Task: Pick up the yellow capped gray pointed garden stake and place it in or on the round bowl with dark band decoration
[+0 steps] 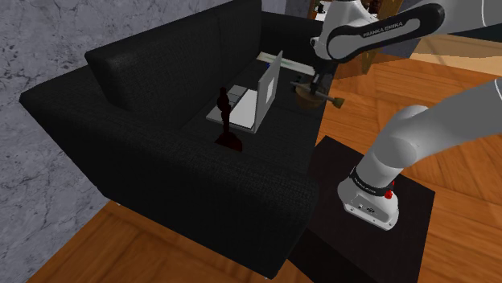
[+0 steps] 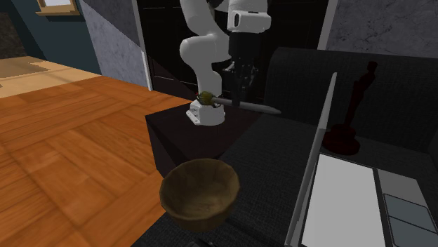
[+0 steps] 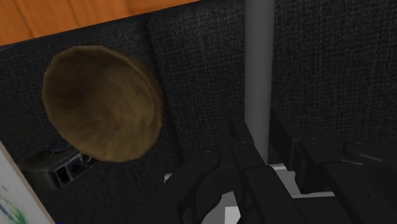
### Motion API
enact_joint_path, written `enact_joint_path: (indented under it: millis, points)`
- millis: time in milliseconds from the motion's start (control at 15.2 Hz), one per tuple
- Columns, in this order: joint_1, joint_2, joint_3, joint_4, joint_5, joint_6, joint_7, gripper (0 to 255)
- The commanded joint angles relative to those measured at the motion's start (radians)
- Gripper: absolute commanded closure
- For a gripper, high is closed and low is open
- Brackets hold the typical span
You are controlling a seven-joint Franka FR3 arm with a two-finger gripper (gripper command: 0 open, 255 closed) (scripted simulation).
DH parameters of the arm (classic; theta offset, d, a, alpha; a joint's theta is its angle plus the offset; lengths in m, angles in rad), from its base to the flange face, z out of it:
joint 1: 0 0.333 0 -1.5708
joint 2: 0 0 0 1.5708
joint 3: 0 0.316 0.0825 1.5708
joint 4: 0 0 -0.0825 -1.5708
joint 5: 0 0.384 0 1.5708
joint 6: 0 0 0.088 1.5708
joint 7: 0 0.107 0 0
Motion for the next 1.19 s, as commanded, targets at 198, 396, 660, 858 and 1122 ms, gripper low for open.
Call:
enact_joint_path:
  millis: [198, 396, 660, 858, 1122]
  points:
    - [-0.004, 0.162, -0.103, 0.141, 0.011, 0.043, -0.119, 255]
    - [0.004, 0.263, -0.160, 0.236, 0.044, 0.060, -0.197, 255]
    - [0.016, 0.404, -0.233, 0.374, 0.122, 0.070, -0.314, 255]
    - [0.015, 0.528, -0.280, 0.497, 0.212, 0.065, -0.420, 255]
    - [0.012, 0.557, -0.282, 0.468, 0.229, 0.119, -0.430, 255]
